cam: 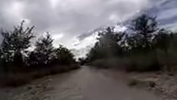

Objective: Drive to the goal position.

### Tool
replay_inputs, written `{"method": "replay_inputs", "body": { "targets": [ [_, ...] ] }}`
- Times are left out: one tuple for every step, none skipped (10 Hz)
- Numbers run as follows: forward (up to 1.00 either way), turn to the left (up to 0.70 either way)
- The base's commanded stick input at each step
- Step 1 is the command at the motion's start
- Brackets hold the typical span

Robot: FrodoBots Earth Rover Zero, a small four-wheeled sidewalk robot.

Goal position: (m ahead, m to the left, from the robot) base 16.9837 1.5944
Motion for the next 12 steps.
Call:
{"method": "replay_inputs", "body": {
  "targets": [
    [0.45,0.00],
    [0.45,0.00],
    [0.45,0.00],
    [0.45,0.00],
    [0.45,0.00],
    [0.45,0.00],
    [0.45,0.00],
    [0.45,0.00],
    [0.45,0.00],
    [0.45,0.00],
    [0.45,0.00],
    [0.45,0.00]
  ]
}}
